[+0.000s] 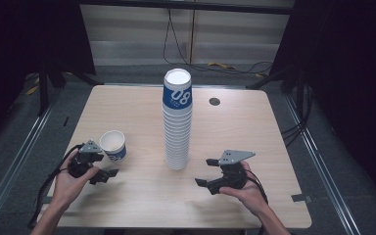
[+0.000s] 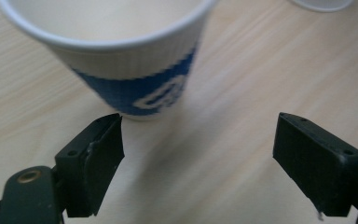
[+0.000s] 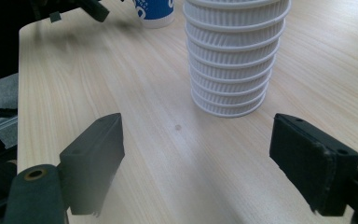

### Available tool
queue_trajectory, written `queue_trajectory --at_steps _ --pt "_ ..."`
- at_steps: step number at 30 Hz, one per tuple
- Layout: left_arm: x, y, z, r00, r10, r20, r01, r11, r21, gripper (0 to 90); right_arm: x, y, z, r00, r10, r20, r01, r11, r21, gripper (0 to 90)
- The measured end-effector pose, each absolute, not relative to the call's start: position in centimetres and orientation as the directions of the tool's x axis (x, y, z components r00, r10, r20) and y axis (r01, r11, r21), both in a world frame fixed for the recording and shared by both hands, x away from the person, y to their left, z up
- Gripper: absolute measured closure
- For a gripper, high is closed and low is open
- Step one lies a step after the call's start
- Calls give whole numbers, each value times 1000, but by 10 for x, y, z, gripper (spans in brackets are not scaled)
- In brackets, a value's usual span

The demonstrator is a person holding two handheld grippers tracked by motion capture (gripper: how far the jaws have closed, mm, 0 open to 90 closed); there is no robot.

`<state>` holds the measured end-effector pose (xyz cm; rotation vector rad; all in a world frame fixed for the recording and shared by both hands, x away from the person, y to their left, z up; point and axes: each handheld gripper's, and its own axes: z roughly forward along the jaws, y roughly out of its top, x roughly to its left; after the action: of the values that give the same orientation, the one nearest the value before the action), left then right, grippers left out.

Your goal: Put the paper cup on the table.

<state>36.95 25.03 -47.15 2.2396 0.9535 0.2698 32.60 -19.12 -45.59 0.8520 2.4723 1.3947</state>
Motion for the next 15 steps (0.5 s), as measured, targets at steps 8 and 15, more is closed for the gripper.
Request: queue_trajectory --at_steps 8,15 --pt "344 241 -468 713 692 -109 535 -439 722 180 326 -190 -457 -820 559 120 393 399 829 179" --pt "329 220 -462 736 658 -157 516 -395 760 178 324 -189 -454 -812 570 123 394 380 837 175"
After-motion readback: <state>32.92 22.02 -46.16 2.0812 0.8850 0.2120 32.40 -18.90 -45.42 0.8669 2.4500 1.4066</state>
